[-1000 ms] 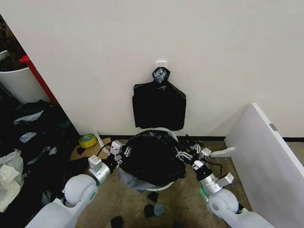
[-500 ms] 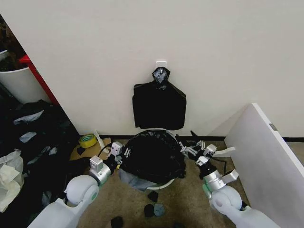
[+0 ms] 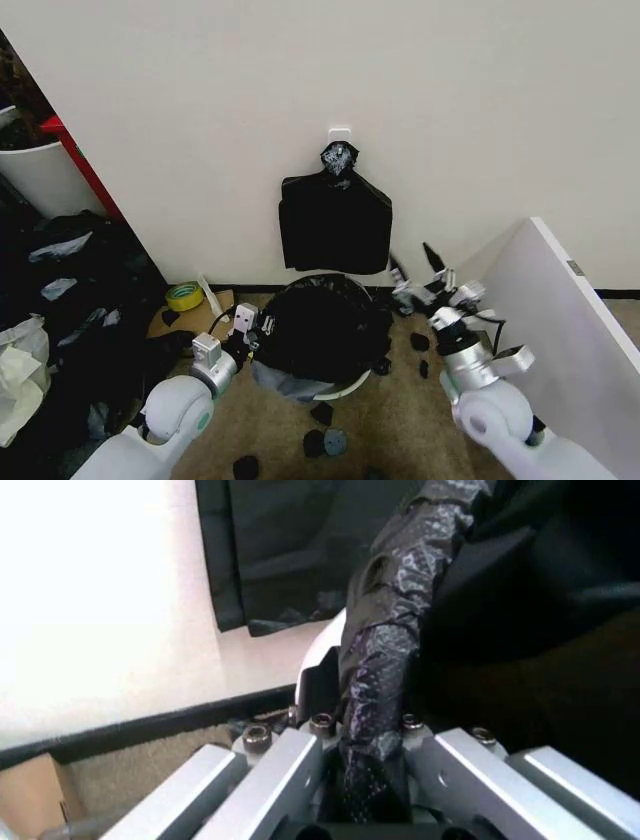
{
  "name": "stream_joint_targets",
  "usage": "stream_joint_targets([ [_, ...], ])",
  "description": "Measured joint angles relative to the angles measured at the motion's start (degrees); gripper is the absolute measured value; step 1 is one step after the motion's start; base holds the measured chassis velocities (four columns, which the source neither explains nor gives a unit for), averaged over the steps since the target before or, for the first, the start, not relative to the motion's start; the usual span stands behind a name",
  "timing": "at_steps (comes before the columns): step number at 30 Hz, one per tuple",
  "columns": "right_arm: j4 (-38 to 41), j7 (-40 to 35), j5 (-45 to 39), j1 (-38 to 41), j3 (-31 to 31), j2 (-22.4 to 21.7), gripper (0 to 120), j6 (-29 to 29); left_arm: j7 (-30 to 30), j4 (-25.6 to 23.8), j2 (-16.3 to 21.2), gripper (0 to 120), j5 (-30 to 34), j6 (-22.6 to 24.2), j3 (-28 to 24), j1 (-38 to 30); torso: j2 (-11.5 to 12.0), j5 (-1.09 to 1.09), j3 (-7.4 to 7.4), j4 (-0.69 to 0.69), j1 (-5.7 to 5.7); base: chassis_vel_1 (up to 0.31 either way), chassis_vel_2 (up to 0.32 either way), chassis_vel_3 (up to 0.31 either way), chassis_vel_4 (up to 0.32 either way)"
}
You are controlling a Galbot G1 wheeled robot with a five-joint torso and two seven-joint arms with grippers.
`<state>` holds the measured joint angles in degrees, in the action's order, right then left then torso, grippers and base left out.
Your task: Place the garbage bag over the trash bin.
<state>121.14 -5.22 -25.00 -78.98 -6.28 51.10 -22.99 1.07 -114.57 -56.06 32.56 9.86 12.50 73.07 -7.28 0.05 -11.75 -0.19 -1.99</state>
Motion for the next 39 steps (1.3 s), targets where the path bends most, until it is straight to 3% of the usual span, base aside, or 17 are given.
stream_joint_targets([
  [2,0.59,0.84,8.85,-2.68,0.84,0.04,100,-0.05,0.83,-1.22,-0.26,0,0.07,0.62,-0.01,0.95,0.0,-0.01,0.0,0.0,0.0,0.0,0.0,0.0,0.0],
  [4,0.6,1.33,10.64,-3.28,0.95,0.04,100,-0.3,1.04,-1.45,-0.32,0,0.04,0.76,-0.04,1.14,0.0,-0.01,0.0,0.0,0.0,0.0,0.0,0.0,0.0],
  [8,-0.3,12.54,23.19,-6.89,0.85,-0.44,100,-5.87,3.15,-3.19,-1.04,0,-0.9,2.35,-0.49,2.8,0.0,-0.01,0.0,0.0,0.01,0.0,0.0,0.0,0.0],
  [15,-1.03,20.79,25.58,-7.51,-0.36,-1.82,100,-8.67,4.51,-4.47,-1.57,0,-2.0,3.49,-0.09,3.78,0.0,0.0,-0.01,0.02,0.01,0.0,0.0,0.0,0.0],
  [26,-3.91,19.9,35.91,-8.76,-1.25,-1.35,97,-10.83,6.42,-5.75,-2.57,0,-1.05,6.09,0.92,3.32,0.0,0.0,-0.01,0.01,0.0,0.0,0.0,0.0,0.0],
  [33,-4.06,15.46,38.61,-8.47,-0.46,-1.32,66,-9.85,6.52,-7.07,-2.95,0,-1.13,6.47,2.01,4.71,0.0,-0.01,-0.01,0.01,0.0,0.0,0.0,0.0,0.0],
  [39,-3.92,14.15,39.2,-8.5,-0.17,-1.16,48,-9.34,6.52,-7.7,-2.94,0,-1.28,6.64,2.89,5.33,0.0,-0.01,-0.01,0.01,0.0,0.0,0.0,0.0,0.0],
])
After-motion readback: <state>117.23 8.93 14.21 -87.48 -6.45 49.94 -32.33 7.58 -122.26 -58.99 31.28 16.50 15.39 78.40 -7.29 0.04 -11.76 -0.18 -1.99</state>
